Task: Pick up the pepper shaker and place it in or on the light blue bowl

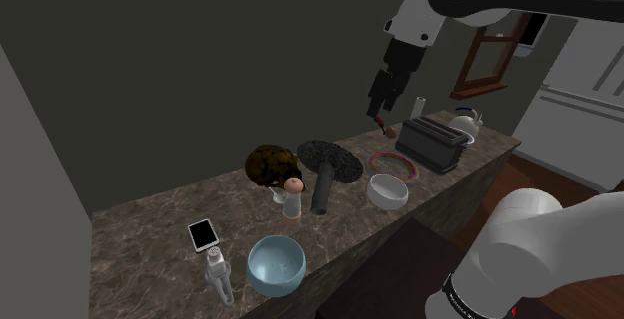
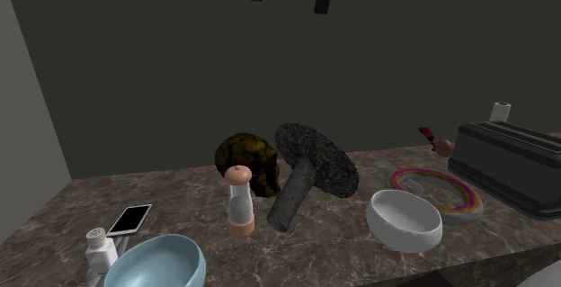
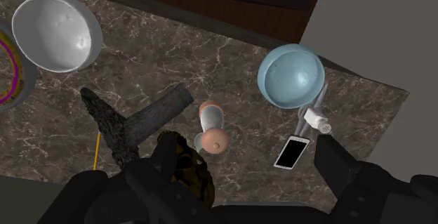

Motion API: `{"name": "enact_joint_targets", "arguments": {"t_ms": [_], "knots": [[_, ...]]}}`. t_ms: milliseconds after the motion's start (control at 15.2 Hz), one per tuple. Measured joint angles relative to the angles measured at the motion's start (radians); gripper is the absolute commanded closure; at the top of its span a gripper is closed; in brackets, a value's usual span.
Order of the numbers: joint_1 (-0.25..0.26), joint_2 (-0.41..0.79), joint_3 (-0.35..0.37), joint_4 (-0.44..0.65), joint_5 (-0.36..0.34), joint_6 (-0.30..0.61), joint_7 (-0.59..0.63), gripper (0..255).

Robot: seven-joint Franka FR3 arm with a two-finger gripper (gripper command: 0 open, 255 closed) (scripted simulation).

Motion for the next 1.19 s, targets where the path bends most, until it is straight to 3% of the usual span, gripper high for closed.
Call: {"name": "enact_joint_targets", "arguments": {"t_ms": [198, 594, 924, 1188], "knots": [[0.001, 0.023, 0.011, -0.018, -0.005, 0.039, 0.003, 0], [0.007, 0.15, 0.07, -0.084, -0.026, 0.226, 0.033, 0], [0.005, 0.274, 0.117, -0.126, -0.06, 0.386, 0.068, 0], [-0.004, 0.428, 0.155, -0.098, -0.106, 0.504, 0.11, 0]]}}
